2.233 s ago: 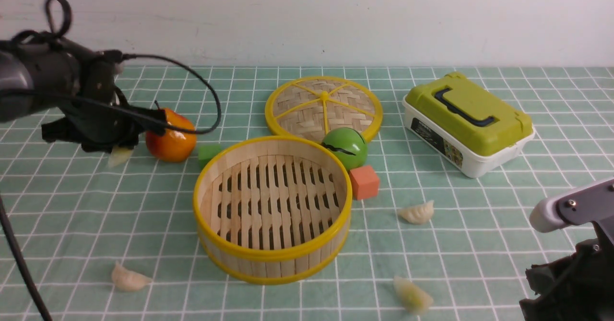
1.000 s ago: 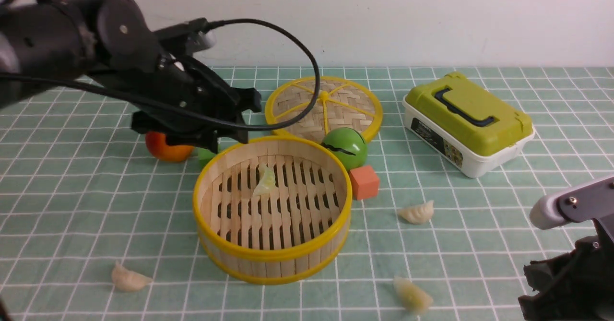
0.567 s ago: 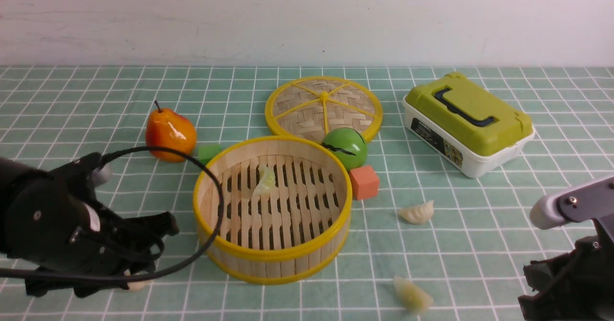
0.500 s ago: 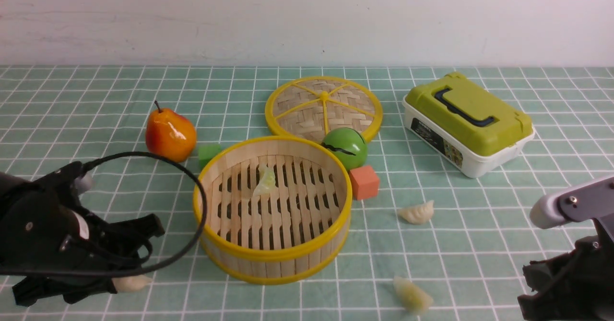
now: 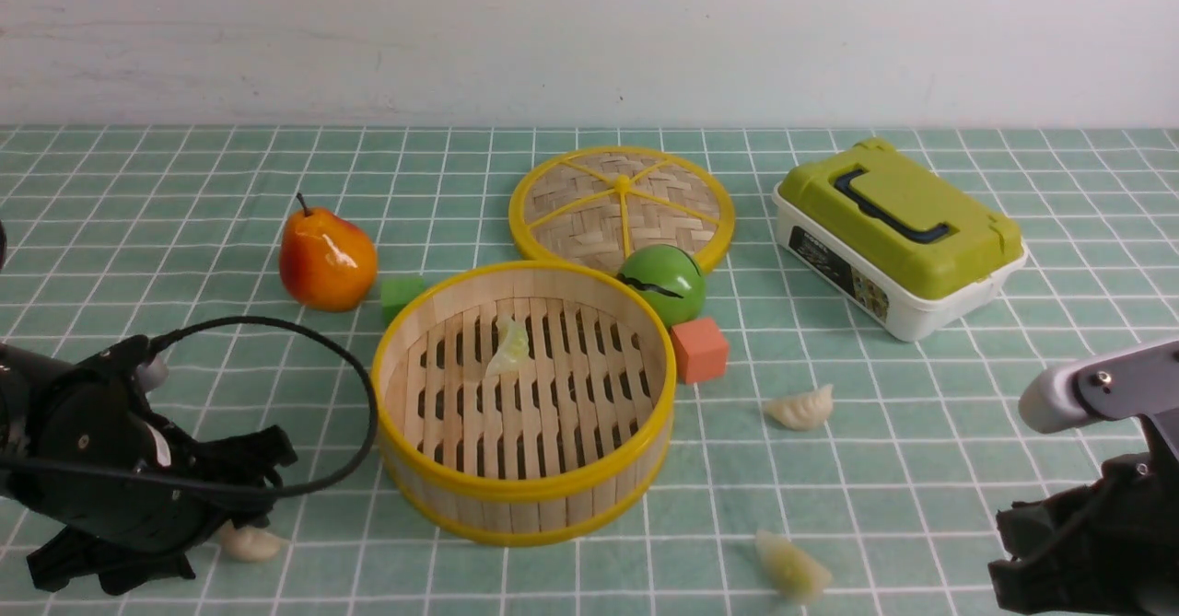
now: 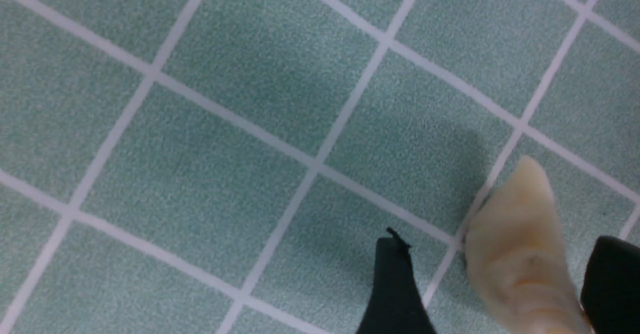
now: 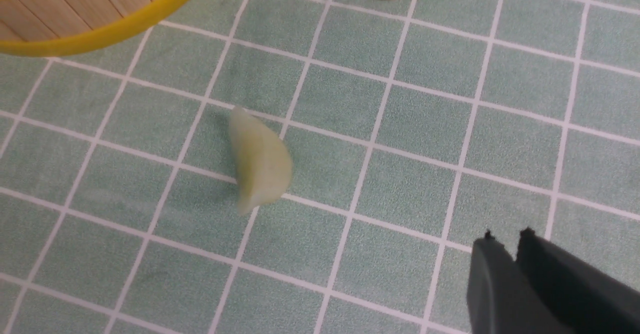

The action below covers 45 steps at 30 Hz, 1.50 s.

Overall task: Put the dumplings into the steamer on the table with the blue tablecloth.
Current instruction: 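Reach for and grasp a dumpling on the table with the left gripper, then place the dumpling into the bamboo steamer basket with the left gripper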

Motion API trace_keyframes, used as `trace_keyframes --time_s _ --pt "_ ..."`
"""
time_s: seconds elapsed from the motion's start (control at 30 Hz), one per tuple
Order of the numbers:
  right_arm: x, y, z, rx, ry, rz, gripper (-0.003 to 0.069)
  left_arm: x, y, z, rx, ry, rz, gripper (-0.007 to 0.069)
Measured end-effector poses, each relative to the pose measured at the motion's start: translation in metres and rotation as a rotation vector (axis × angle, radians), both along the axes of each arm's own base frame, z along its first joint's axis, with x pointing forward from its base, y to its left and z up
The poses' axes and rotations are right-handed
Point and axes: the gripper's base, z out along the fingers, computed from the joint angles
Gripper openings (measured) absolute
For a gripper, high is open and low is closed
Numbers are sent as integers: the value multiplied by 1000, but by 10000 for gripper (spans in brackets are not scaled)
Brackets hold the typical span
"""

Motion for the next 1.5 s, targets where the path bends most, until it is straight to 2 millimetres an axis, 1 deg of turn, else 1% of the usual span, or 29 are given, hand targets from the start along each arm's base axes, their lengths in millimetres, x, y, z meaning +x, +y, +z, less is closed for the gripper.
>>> trace_keyframes --time_s 0.03,0.07,0.1,0.13,0.17,0.2,0.23,0.27,0.3,0.33,0.4,0.43,0.57,0.67,0.73,0.83,0.87,0.9,0.93,0.97,1.03,1.1,1.17,1.23,1.33,1.37,1.43,1.47,1.5 --pt "0 0 0 0 0 0 76 0 0 0 0 0 -1 447" --pt "0 0 0 0 -1 0 76 1 0 1 10 -1 -21 394" --pt "0 0 0 0 -1 0 76 2 0 3 14 1 -26 325" --pt "0 0 0 0 -1 0 77 3 0 3 15 1 -26 302" --pt "0 0 0 0 -1 0 77 4 0 6 17 3 -29 240" --pt "0 0 0 0 -1 0 76 7 -1 9 20 1 -35 160" --pt "0 0 0 0 -1 0 76 7 -1 10 22 -1 -39 146" --pt "0 0 0 0 -1 0 76 11 -1 17 27 -15 -52 66" --pt "0 0 0 0 -1 0 76 13 -2 22 33 -27 -67 15" --pt "0 0 0 0 -1 0 76 16 -2 28 36 -41 -80 -15" --pt "0 0 0 0 -1 0 80 25 -4 43 34 -70 -104 -14" --pt "0 0 0 0 -1 0 80 26 -5 45 37 -64 -119 -14" --pt "0 0 0 0 -1 0 84 36 -9 70 34 -52 -183 -14" --pt "0 0 0 0 -1 0 86 32 -10 73 35 1 -198 -14" --pt "0 0 0 0 -1 0 89 27 -9 67 39 41 -203 1" --pt "0 0 0 0 -1 0 94 19 -7 51 45 98 -205 108" --pt "0 0 0 0 -1 0 94 18 -7 43 41 114 -194 156" --pt "0 0 0 0 -1 0 94 19 -7 37 46 122 -184 225" --pt "0 0 0 0 -1 0 94 19 -7 33 46 125 -177 255" --pt "0 0 0 0 -1 0 94 21 -6 29 46 130 -167 301" --pt "0 0 0 0 -1 0 94 25 -7 20 46 135 -154 365" --pt "0 0 0 1 -1 0 94 28 -7 13 48 148 -151 395" --pt "0 0 0 1 -1 0 94 30 -7 3 53 175 -152 393" --pt "0 0 0 1 -1 0 94 31 -7 -4 61 198 -156 340" --pt "0 0 0 1 -1 0 94 32 -7 -2 62 199 -158 193" --pt "0 0 0 1 -1 0 94 32 -7 0 62 202 -163 181" --pt "0 0 0 1 -1 0 94 37 -9 15 52 167 -185 195" --pt "0 0 0 1 -1 0 94 37 -9 17 52 165 -192 195" --pt "0 0 0 1 -1 0 94 41 -12 33 34 127 -212 195"
